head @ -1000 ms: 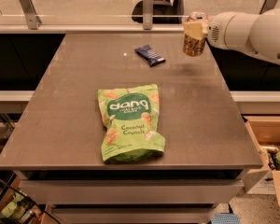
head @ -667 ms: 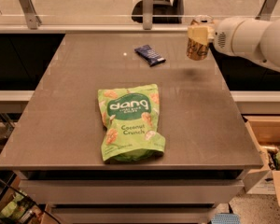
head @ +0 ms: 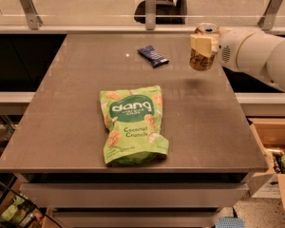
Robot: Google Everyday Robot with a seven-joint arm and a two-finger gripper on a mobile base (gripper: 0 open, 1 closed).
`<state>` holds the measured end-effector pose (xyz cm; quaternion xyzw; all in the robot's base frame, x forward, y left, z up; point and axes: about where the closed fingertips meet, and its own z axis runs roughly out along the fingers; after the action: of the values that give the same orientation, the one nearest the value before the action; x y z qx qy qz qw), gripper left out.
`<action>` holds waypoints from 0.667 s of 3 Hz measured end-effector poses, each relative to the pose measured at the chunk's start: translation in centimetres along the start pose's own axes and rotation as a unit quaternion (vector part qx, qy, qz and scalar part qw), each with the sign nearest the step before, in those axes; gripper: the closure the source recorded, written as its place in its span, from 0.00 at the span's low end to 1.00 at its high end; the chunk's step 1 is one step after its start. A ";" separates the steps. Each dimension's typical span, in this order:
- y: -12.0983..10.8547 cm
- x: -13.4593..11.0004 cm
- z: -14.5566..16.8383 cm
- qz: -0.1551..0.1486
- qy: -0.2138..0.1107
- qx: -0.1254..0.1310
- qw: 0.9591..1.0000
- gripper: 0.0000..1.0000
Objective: Move orange can near green rice chip bag
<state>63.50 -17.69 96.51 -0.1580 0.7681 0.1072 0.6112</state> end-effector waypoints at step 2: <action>3.8 1.3 -3.5 0.005 0.009 0.032 0.999 1.00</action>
Offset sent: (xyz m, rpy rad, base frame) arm -0.0707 0.0489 -0.0202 -0.0067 0.0453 -0.1251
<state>58.67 -15.55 95.98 -0.1350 0.7773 0.0842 0.6087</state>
